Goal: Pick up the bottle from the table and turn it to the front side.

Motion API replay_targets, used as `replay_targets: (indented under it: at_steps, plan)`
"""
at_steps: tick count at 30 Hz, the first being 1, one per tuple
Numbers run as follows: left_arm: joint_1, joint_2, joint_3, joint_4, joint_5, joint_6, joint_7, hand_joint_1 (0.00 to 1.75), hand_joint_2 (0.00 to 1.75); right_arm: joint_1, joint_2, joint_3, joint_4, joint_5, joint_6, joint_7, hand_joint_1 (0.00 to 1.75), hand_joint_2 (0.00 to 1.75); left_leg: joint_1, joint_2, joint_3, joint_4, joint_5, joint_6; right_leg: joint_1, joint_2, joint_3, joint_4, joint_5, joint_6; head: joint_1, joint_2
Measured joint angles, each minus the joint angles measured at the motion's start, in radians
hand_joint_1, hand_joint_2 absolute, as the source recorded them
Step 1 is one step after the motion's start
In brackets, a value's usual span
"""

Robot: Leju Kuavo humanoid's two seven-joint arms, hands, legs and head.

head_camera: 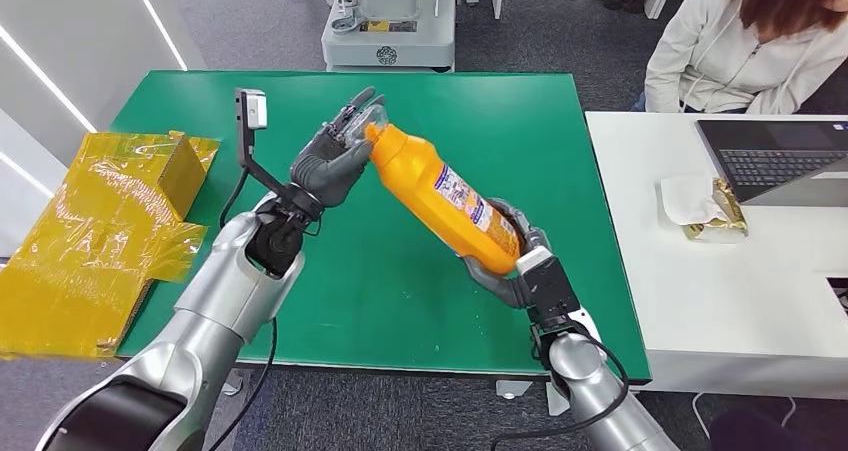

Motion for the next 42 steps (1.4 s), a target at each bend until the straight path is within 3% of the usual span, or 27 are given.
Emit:
replay_targets:
  at_steps: [21, 42]
  plan:
    - [0.044, -0.047, -0.018, -0.034, -0.041, 0.124, -0.05, 0.0, 1.75, -0.014, 0.066, -0.046, 0.052, 0.004, 0.008, 0.009, 1.75, 1.75, 0.0, 0.0, 0.0, 0.0, 0.0, 0.0, 0.0, 0.0, 0.0, 0.0, 0.0, 0.0, 0.0, 0.0]
    - [0.025, -0.095, -0.063, -0.043, -0.025, 0.141, -0.014, 0.0, 1.75, -0.131, 0.139, -0.047, 0.203, 0.039, 0.005, 0.04, 1.75, 1.75, 0.0, 0.0, 0.0, 0.0, 0.0, 0.0, 0.0, 0.0, 0.0, 0.0, 0.0, 0.0, 0.0, 0.0]
